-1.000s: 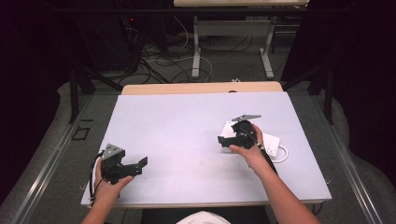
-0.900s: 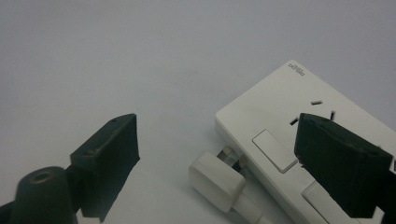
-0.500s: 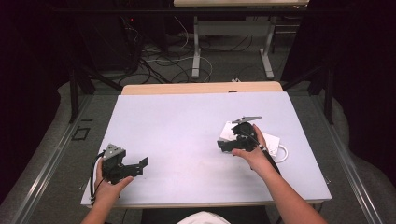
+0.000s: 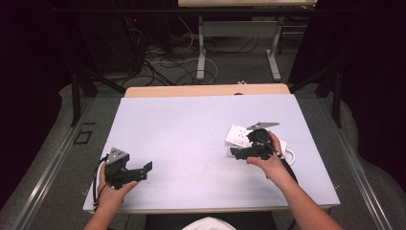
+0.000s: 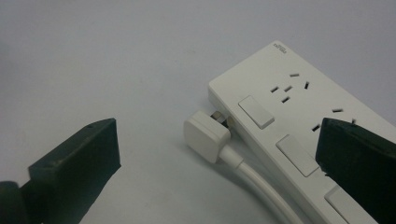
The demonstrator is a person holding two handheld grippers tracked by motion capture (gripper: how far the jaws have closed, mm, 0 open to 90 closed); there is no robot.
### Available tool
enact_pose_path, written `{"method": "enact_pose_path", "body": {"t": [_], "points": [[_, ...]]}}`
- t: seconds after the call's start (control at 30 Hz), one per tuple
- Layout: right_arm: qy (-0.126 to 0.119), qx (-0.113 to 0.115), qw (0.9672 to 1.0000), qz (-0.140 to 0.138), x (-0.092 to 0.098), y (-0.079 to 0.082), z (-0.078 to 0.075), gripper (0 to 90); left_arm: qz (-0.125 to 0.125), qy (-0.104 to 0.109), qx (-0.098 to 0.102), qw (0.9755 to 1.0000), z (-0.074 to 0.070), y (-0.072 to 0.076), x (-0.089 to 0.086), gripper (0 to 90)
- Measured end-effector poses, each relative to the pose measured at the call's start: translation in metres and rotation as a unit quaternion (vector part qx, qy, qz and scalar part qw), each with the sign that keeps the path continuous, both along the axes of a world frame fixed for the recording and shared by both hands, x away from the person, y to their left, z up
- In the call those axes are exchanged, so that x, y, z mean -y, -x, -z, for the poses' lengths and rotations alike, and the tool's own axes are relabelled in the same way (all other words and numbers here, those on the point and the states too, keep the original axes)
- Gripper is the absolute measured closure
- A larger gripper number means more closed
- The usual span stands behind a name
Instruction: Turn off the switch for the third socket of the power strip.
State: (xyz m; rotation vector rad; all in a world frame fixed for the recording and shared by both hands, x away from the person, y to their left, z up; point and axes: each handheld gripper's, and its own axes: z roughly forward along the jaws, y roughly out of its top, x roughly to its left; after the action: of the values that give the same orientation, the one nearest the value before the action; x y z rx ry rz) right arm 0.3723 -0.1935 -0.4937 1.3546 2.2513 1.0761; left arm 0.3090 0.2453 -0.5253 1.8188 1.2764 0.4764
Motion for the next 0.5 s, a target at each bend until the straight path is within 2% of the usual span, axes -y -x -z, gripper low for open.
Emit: {"method": "enact_pose_path", "body": {"t": [0.2,0.5], "points": [[0.005,0.006,0.9998,-0.017,0.008,0.011,-0.001,0.2,-0.002,-0.001,-0.002,1.0000,0.001,0.000,0.000,2.0],[0.000,0.004,0.9999,-0.011,0.025,0.021,0.002,0.2,-0.001,-0.004,0.001,1.0000,0.001,-0.001,0.001,2.0]]}}
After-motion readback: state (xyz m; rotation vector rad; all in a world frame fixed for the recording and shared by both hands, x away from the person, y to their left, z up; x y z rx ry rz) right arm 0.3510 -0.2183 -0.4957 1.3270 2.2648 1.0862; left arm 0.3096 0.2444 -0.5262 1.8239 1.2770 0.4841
